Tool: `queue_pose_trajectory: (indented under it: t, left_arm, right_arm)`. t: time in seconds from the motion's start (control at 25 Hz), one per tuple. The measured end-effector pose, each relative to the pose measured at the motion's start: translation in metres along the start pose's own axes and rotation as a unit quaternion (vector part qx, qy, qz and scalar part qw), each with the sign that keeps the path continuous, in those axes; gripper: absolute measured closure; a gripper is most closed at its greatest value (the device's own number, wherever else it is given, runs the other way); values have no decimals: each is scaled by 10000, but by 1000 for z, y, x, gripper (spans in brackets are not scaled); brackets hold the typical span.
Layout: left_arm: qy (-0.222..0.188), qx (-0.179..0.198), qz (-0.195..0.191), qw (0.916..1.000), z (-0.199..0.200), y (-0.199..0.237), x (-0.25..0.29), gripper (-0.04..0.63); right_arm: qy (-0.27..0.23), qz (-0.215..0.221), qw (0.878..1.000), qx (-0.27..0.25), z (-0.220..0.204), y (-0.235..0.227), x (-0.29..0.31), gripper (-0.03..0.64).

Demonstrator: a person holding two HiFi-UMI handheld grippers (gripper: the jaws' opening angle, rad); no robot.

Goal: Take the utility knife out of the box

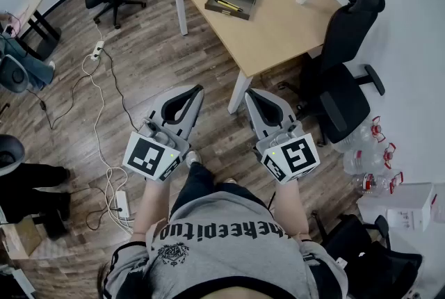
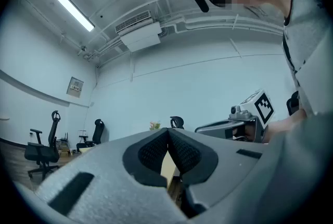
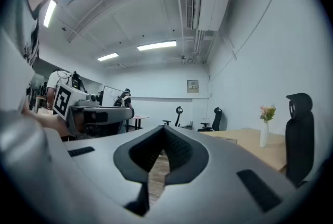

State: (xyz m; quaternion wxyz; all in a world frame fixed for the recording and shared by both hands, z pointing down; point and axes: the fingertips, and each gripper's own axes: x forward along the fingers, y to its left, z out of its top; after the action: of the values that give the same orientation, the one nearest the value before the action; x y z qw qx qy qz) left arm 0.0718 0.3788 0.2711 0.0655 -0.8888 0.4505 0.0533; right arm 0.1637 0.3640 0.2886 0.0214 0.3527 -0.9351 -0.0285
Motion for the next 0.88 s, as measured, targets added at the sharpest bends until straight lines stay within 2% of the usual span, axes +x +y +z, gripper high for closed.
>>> queue_pose_trajectory:
  t: [0.32, 0.72, 0.88]
  left_arm:
    - [-15, 15, -39, 10000, 3, 2, 1, 578]
    - [2, 2, -76, 10000, -1, 27, 13, 578]
    - [14, -26, -122, 9999, -4, 44, 20, 578]
  right_arm:
    - [-20, -74, 10000, -34, 5, -2, 1, 611]
    - [95, -195, 9997, -136, 0, -13, 26, 611]
    - [43, -234, 9997, 47, -1, -20, 43, 611]
